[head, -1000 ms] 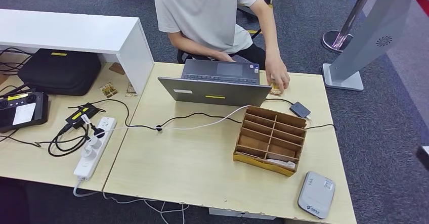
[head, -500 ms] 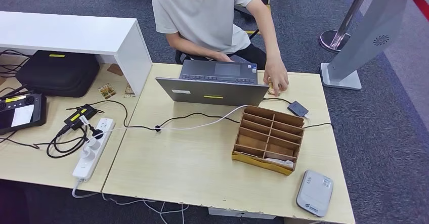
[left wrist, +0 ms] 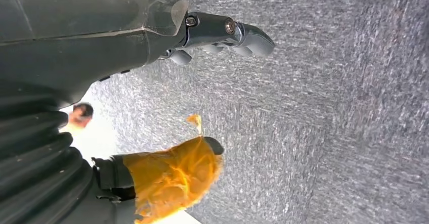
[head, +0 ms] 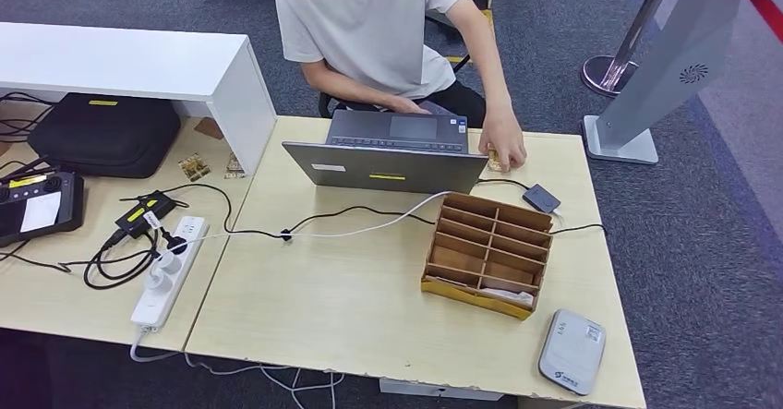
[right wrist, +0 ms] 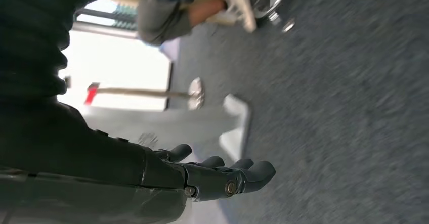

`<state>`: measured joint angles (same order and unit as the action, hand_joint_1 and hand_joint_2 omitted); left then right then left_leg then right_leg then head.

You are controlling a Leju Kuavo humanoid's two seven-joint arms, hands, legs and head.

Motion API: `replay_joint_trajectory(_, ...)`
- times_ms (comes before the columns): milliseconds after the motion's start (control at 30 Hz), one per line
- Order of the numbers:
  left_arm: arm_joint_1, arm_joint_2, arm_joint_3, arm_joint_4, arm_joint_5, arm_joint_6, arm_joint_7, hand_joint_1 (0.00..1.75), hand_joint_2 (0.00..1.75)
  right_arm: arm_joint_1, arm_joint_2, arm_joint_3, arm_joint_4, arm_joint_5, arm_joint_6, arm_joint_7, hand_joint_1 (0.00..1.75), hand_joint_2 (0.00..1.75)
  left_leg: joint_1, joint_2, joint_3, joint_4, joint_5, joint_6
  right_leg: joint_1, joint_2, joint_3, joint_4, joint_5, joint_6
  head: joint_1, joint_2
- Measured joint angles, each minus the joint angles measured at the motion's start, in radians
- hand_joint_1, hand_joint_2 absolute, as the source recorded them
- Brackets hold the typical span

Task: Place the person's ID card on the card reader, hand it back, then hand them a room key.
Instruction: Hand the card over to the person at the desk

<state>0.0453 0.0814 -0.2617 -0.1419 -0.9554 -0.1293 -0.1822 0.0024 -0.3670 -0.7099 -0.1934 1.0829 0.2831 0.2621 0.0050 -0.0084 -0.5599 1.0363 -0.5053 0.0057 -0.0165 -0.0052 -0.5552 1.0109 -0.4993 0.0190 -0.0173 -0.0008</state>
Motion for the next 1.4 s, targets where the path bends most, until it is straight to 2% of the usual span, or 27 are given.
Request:
replay_joint_trajectory(33,0.002,0.0,-0.001,0.0,-0.001,0.007,0.001,0.0,0.0,-0.003,0.029,-0.013,0.001,-0.009,-0.014,0.0,0.0,1.75,0.0,0.0,0.0,0.0,0.0,0.0,0.0,0.0,0.0,0.0,0.0,0.0,0.0,0.0)
replay_joint_trajectory(167,0.006,0.0,-0.007,0.0,-0.008,0.033,0.002,0.0,1.75,-0.013,0.148,-0.051,0.006,-0.03,-0.046,0.009,0.0,1.75,0.001,0.0,0.0,0.0,0.001,-0.001,0.001,0.0,0.001,0.001,0.0,-0.001,0.0,0.0)
replay_joint_trajectory(400,0.016,-0.005,-0.019,0.0,-0.029,0.101,0.002,0.0,1.75,-0.02,0.305,-0.078,0.012,-0.035,-0.078,0.025,0.0,1.75,0.003,0.0,0.0,0.0,0.001,-0.004,0.002,0.0,0.001,0.001,0.0,-0.003,-0.001,0.0)
replay_joint_trajectory(533,0.026,-0.015,-0.022,0.002,-0.036,0.183,0.009,0.0,1.75,-0.019,0.37,-0.089,0.011,-0.026,-0.172,-0.036,0.0,1.75,0.003,0.0,0.0,0.0,0.001,-0.004,0.002,0.0,0.001,0.001,0.0,-0.003,-0.001,0.0)
replay_joint_trajectory(667,0.027,-0.035,-0.022,0.025,-0.027,0.252,0.021,0.0,1.75,-0.019,0.417,-0.091,0.01,-0.01,-0.244,-0.089,0.0,1.75,0.003,-0.001,0.0,0.0,0.001,-0.004,0.002,-0.001,0.001,0.001,0.0,-0.003,-0.001,0.0)
replay_joint_trajectory(767,0.026,-0.046,-0.015,0.045,0.031,0.266,0.029,0.0,1.75,-0.016,0.437,-0.076,0.009,-0.006,-0.248,-0.087,0.0,1.75,0.003,0.0,0.0,0.0,0.001,-0.004,0.002,0.0,0.001,0.001,0.0,-0.003,-0.001,0.0)
replay_joint_trajectory(867,0.028,-0.052,-0.006,0.047,0.095,0.263,0.04,0.0,1.75,-0.008,0.444,-0.043,0.004,-0.056,-0.246,-0.09,0.0,1.75,0.003,0.0,0.0,0.0,0.001,-0.004,0.002,0.0,0.001,0.001,0.0,-0.003,-0.001,0.0)
replay_joint_trajectory(900,0.029,-0.054,-0.002,0.047,0.116,0.261,0.043,0.0,1.75,-0.005,0.445,-0.031,0.001,-0.079,-0.247,-0.093,0.0,1.31,0.003,0.0,0.0,0.0,0.001,-0.004,0.002,0.0,0.001,0.001,0.0,-0.003,0.0,0.0)
replay_joint_trajectory(1000,0.029,-0.057,0.013,0.046,0.181,0.251,0.053,0.0,0.44,0.003,0.445,0.013,-0.01,-0.154,-0.249,-0.105,0.0,0.0,0.003,0.0,0.0,0.0,0.001,-0.004,0.002,0.0,0.001,0.001,0.0,-0.003,-0.001,0.0)
replay_joint_trajectory(1033,0.03,-0.058,0.018,0.046,0.202,0.248,0.056,0.0,0.0,0.006,0.445,0.029,-0.014,-0.18,-0.25,-0.109,0.0,0.0,0.002,0.0,0.0,0.0,0.001,-0.004,0.002,0.0,0.001,0.001,0.0,-0.003,-0.001,0.0)
replay_joint_trajectory(1133,0.033,-0.061,0.035,0.043,0.265,0.239,0.065,0.0,0.0,0.016,0.445,0.078,-0.028,-0.255,-0.253,-0.121,0.0,0.0,0.002,0.0,0.0,0.0,0.001,-0.004,0.002,0.0,0.001,0.001,0.0,-0.003,-0.001,0.0)
replay_joint_trajectory(1267,0.04,-0.063,0.056,0.027,0.348,0.227,0.077,0.0,1.75,0.03,0.444,0.147,-0.046,-0.354,-0.259,-0.138,0.0,0.0,0.003,0.0,0.0,0.0,0.001,-0.004,0.002,0.0,0.001,0.001,0.0,-0.003,-0.001,0.0)
replay_joint_trajectory(1400,0.042,-0.069,0.081,0.001,0.432,0.214,0.092,0.0,1.75,0.045,0.44,0.218,-0.066,-0.455,-0.262,-0.155,0.0,0.0,0.003,0.0,0.0,0.0,0.001,-0.004,0.002,0.0,0.001,0.001,0.0,-0.003,0.0,0.0)
